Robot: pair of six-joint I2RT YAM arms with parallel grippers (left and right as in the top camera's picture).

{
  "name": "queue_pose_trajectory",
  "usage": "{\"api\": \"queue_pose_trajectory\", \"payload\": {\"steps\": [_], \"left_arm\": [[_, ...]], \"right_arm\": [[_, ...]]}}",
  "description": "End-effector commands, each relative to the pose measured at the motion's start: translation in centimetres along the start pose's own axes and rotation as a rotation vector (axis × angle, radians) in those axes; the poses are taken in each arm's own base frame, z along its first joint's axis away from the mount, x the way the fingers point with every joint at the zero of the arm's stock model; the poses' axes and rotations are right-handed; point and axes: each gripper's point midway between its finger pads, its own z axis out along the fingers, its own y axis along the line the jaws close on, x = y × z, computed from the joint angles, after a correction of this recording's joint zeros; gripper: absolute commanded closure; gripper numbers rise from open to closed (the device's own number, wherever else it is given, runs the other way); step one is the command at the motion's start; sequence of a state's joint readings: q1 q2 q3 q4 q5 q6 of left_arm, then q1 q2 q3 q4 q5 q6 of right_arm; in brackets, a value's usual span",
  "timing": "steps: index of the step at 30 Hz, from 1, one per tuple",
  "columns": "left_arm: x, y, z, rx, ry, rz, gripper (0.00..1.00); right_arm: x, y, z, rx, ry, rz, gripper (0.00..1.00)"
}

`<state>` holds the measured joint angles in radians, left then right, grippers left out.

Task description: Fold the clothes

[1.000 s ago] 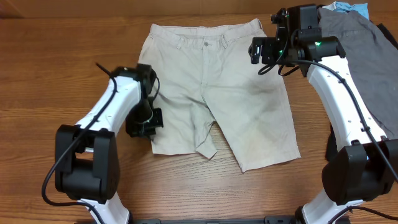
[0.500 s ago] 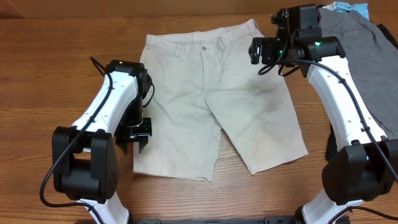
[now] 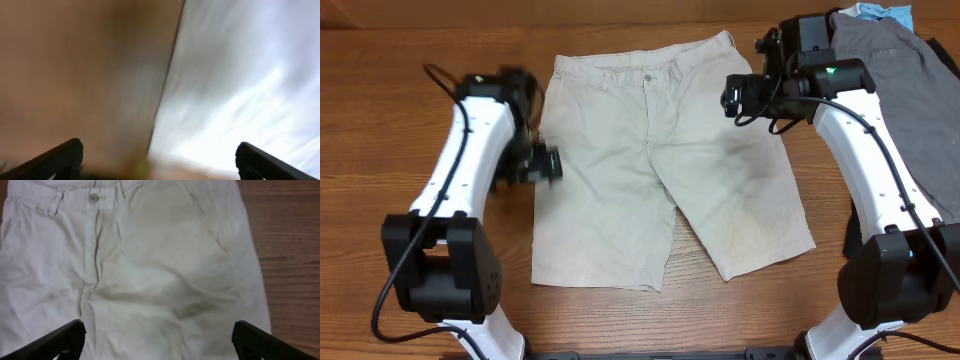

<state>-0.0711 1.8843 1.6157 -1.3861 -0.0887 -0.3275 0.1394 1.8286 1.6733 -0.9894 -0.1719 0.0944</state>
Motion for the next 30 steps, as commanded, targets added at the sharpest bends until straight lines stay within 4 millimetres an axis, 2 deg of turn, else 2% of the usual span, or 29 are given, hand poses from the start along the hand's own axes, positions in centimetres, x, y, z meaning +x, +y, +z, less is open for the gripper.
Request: {"api": "queue_pose_trajectory", "payload": {"steps": [1, 4, 8, 10, 13, 20, 23, 26, 30], "left_arm": [[-5.5, -3.4, -3.8, 0.18, -0.225, 0.059, 0.0], [-10.1, -6.1, -6.8, 0.322, -0.433, 0.08, 0.0], [-12.3, -6.8, -8.2, 0.363, -0.536, 0.081, 0.0], [-13.0, -6.9, -8.7, 0.365, -0.578, 0.103, 0.0], [-13.9, -7.1, -9.4, 0.361, -0.628, 0.128, 0.0], [-15.0, -7.2, -10.2, 0.367, -0.684, 0.125, 0.0], [-14.7, -7.1, -9.9, 0.363, -0.668, 0.125, 0.0], [-14.1, -7.1, -9.3, 0.354, -0.635, 0.134, 0.0], [-13.2, -7.0, -8.6, 0.328, -0.602, 0.19, 0.0]], "right_arm": [[1.1, 1.4, 1.2, -0.057, 0.047, 0.007, 0.06], [3.0, 2.5, 2.2, -0.063, 0.102, 0.033, 0.07], [6.3, 4.3, 3.8, -0.061, 0.183, -0.015, 0.07], [8.0, 4.6, 4.7, -0.03, 0.216, -0.043, 0.09], [9.4, 4.7, 5.4, 0.005, 0.243, -0.033, 0.11], [9.2, 4.8, 5.5, 0.011, 0.231, 0.05, 0.11], [9.1, 4.7, 5.8, 0.023, 0.222, 0.104, 0.12], [9.7, 3.6, 6.6, 0.074, 0.213, 0.196, 0.14], [10.7, 2.9, 7.3, 0.083, 0.23, 0.192, 0.14]]}}
